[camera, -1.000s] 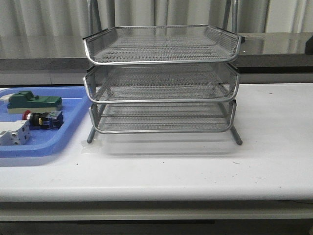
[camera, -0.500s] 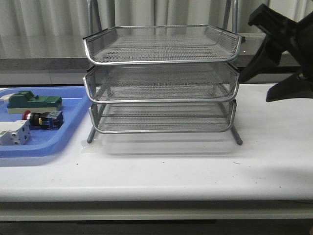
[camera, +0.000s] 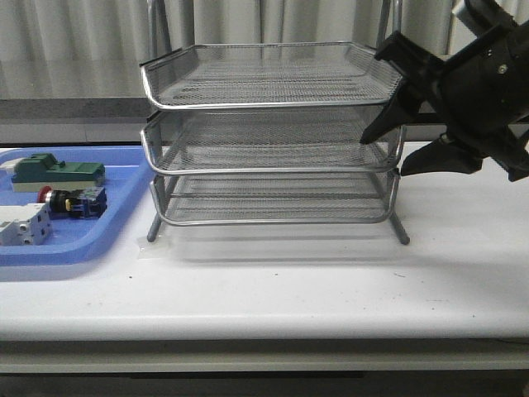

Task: Place button on rack with both arms
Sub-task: 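Reach the right gripper to the middle wire tray's front edge and grasp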

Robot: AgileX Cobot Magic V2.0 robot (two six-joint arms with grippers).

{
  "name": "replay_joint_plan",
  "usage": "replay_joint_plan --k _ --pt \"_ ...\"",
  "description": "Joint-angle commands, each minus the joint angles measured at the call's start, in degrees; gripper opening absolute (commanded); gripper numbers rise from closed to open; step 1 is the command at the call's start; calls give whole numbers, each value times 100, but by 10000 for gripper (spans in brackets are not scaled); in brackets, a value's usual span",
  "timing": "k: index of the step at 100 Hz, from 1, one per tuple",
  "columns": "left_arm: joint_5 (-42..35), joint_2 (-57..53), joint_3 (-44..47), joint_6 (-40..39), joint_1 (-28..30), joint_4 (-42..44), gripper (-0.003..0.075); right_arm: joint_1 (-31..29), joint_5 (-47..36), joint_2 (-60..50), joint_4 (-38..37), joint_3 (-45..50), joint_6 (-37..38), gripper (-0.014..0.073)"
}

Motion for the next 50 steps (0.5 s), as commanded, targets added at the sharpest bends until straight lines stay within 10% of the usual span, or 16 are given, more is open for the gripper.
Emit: replay_joint_plan --k 1,27,50 --pt "-464 -178 187 -41 -32 -45 -20 -5 226 -66 214 -262 -177 423" --pt "-464 -178 187 -41 -32 -45 -20 -5 500 271 417 -515 -327 400" --pt "-464 -178 187 -41 -32 -45 -20 -5 529 334 409 -515 -332 173"
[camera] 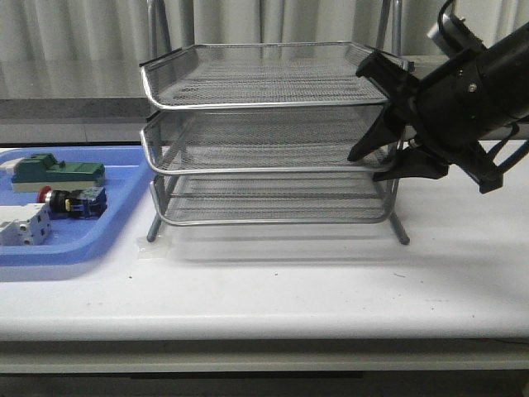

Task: Place button on rack with both arms
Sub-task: 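Reach the right gripper to the middle wire tray's front edge and grasp, then pull the middle wire tray out toward the robot with the right gripper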

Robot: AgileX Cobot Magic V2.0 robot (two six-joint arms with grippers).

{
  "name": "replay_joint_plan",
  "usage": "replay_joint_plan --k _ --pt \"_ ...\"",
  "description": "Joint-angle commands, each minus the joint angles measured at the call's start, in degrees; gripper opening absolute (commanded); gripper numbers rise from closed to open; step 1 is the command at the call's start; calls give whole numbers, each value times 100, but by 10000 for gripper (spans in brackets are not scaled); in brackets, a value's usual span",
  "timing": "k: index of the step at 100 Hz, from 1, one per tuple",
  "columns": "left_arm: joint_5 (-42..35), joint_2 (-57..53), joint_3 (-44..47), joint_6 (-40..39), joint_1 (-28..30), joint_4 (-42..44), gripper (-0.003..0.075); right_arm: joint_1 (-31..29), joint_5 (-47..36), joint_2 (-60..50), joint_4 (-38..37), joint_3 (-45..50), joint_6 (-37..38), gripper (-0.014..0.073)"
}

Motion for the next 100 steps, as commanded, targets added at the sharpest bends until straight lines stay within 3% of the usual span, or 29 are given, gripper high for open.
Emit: replay_joint_plan --k 1,22,52,88,100 --pt "-464 -178 187 -41 -32 -45 -20 -5 217 -232 153 -176 -114 159" --pt "-464 -178 187 -41 -32 -45 -20 -5 309 -232 -150 -128 -114 38" --pt "-464 -178 187 -41 -32 -45 -20 2 610 -451 -472 556 -150 37" --pt "-464 -178 187 -41 -32 -45 -20 2 632 -1517 -552 1650 -156 37" --pt "-464 -178 187 -41 -32 -45 -20 2 688 -1600 -595 1763 -156 73"
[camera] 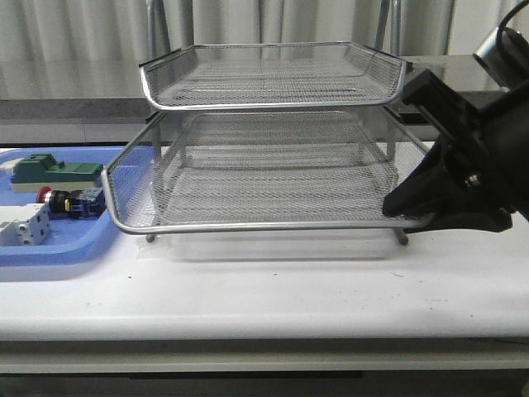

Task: Place button on rack with both arms
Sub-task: 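Pull the middle wire tray out toward the robot with the right gripper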

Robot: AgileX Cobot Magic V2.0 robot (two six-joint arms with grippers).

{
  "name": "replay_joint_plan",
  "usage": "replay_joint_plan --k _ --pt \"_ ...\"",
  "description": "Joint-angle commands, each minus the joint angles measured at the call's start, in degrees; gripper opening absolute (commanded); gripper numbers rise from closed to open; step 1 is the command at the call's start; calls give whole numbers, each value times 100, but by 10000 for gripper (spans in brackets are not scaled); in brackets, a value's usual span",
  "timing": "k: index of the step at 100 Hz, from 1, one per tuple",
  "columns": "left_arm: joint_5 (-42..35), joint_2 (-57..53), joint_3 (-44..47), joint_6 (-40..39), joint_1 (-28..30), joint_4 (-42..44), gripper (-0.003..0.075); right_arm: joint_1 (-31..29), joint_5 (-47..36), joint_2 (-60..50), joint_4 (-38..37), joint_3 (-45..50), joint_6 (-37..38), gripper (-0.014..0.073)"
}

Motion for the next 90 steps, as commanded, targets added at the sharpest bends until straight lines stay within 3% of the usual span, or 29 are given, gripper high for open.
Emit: replay_joint_plan --k 1,12,24,31,49,62,90 --pt "-464 -178 187 -41 -32 -45 -20 11 126 -216 -236 -19 -167 85" --pt "-464 -178 187 -41 -32 -45 -20 11 191 -240 -319 -19 -167 237" --pt "-464 -178 187 -41 -32 -45 -20 11 280 -300 -446 -19 -220 478" --pt "-464 -178 187 -41 -32 -45 -20 11 291 -411 -579 -19 -231 554" --pt "-464 -178 187 -41 -32 -45 -20 11 449 -936 -1034 -19 -191 561" --pt "-464 -178 187 -41 -32 -45 -20 11 659 -1332 -1775 -19 357 561" --pt "-464 -178 187 -41 -32 -45 -20 5 1283 -2299 -5352 -199 3198 561"
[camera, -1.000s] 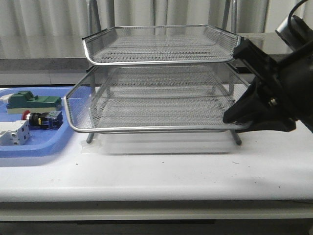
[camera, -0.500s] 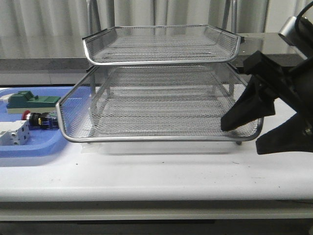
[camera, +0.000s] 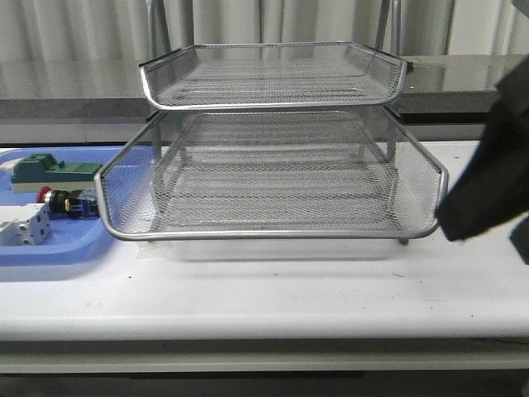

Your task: Place button on rack with both arms

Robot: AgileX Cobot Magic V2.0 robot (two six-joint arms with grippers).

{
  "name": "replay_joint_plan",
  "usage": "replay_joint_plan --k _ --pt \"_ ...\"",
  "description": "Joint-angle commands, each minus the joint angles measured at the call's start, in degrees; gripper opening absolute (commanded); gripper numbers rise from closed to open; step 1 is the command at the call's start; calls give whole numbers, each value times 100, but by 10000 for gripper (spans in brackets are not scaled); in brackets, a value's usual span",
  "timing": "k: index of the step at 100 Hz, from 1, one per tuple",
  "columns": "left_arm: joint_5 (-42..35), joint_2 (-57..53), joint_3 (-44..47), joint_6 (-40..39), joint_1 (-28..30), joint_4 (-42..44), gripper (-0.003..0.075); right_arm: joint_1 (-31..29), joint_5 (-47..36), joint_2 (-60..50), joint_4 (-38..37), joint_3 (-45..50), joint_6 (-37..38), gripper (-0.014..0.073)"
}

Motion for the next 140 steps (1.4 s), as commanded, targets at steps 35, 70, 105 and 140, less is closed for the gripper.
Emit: replay_joint_plan --k 35,70,105,140 --pt "-464 -178 187 -41 -32 -45 -20 5 890 -2021 -4336 -865 3296 561" --pt "-464 -178 187 -41 -32 -45 -20 5 1254 -3114 -4662 -865 3452 561" --pt "-464 -178 187 -41 -32 -45 -20 5 1177 -3249 -4670 -865 3452 115" --pt "-465 -178 187 -41 -32 -45 -20 5 1215 -3249 -4670 -865 3452 -68"
